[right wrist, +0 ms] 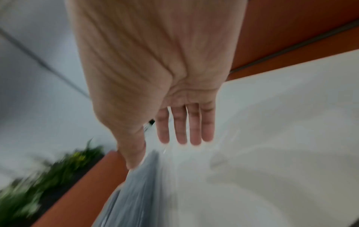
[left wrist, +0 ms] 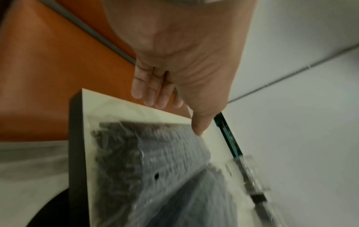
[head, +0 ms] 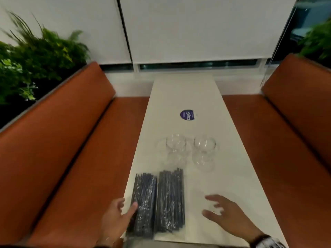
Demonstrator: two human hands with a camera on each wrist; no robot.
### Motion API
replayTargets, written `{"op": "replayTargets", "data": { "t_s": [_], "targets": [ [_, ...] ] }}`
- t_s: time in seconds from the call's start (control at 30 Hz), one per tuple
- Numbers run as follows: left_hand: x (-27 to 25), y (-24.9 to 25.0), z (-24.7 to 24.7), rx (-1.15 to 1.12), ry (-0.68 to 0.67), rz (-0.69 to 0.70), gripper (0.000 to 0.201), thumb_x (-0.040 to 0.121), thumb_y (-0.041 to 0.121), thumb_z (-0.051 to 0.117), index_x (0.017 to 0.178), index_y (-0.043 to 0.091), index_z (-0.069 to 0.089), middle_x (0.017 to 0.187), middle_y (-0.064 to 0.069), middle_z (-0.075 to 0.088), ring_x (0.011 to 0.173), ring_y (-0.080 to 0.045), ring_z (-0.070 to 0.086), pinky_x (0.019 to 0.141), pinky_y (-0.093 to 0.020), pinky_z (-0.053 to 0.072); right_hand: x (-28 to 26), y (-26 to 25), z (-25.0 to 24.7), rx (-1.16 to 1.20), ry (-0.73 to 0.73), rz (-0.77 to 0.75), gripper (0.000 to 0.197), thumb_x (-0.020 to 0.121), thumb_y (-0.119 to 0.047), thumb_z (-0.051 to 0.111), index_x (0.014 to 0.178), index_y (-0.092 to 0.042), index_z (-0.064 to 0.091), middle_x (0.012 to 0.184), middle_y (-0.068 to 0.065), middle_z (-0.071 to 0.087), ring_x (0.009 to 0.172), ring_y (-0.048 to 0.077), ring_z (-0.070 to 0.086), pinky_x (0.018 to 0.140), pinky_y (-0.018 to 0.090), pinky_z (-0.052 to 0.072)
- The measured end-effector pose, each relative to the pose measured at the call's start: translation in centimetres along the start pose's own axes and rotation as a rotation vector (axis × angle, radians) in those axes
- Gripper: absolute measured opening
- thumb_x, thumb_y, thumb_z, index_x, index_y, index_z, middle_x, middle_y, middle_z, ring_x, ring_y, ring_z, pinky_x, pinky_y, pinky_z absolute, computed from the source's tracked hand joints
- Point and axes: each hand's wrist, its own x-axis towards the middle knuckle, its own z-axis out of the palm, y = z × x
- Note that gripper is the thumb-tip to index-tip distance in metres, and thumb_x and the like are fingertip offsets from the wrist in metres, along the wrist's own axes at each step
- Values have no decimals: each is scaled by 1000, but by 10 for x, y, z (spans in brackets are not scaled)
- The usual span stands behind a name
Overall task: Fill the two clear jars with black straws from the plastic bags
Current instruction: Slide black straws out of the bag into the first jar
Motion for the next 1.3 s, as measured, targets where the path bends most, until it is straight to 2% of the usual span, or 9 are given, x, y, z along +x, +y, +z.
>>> {"op": "replayTargets", "data": {
  "t_s": [0.1,0.2,0.47,0.57,0.83,0.93,1.07,1.17,1.3],
  "targets": [
    [13,1,26,30,-142,30,107,60,72,87,148,29,43,136,3,64,124,-24,63,107,-45,53,15,-29,37,-329,-82,-230,86,89,-71,65,162,-43,28,171,-19,24,156,10,30,126,28,27],
    [22,-5,49,-13,-131,7,119,44,73,89,145,28,46,126,3,68,115,-23,65,103,-44,56,24,-47,67,-461,-151,-348,96,94,-68,58,167,-39,3,176,-14,-6,162,12,6,132,38,14],
    [-1,-2,27,-306,-165,-130,37,69,14,95,101,9,77,86,-2,78,76,-16,69,60,-25,47,35,-45,87,-633,-252,-341,107,79,-89,14,169,-31,2,175,-9,-16,164,15,-12,130,39,11],
    [-18,9,3,-456,-128,-43,47,65,1,95,105,16,76,92,-2,81,87,-22,74,70,-31,54,34,-51,77,-548,-255,-331,90,98,-77,40,169,-30,10,177,-8,-7,164,14,-6,131,42,11],
    [-49,80,17,-462,-353,325,69,53,4,103,114,19,74,102,2,85,96,-19,80,85,-43,65,-8,-116,-11,293,-176,-421,82,74,-64,84,146,-37,56,144,-19,65,134,-2,58,116,33,46],
    [-59,107,57,-409,-422,472,63,56,8,103,110,24,75,103,6,84,95,-12,80,81,-32,66,-29,-136,-49,421,-57,-453,55,81,-37,85,133,-28,70,127,-15,77,121,2,70,105,25,56],
    [-66,130,109,-387,-427,561,61,56,19,104,109,28,76,104,10,83,96,-10,79,86,-39,66,-44,-127,-89,410,214,-392,15,90,-33,80,104,-28,84,104,-9,83,99,6,77,88,25,61],
    [-72,139,131,-355,-409,592,59,55,23,104,101,39,71,98,30,78,88,3,76,73,-21,63,-52,-107,-110,385,265,-433,9,91,-22,78,94,-19,86,94,-2,83,89,15,77,82,24,59],
    [-74,142,151,-292,-439,567,54,53,30,104,95,39,70,94,33,76,84,5,75,70,-19,63,-64,-90,-123,435,308,-443,13,89,-8,79,98,-13,86,96,-5,85,96,10,80,92,18,59]
  ]
}}
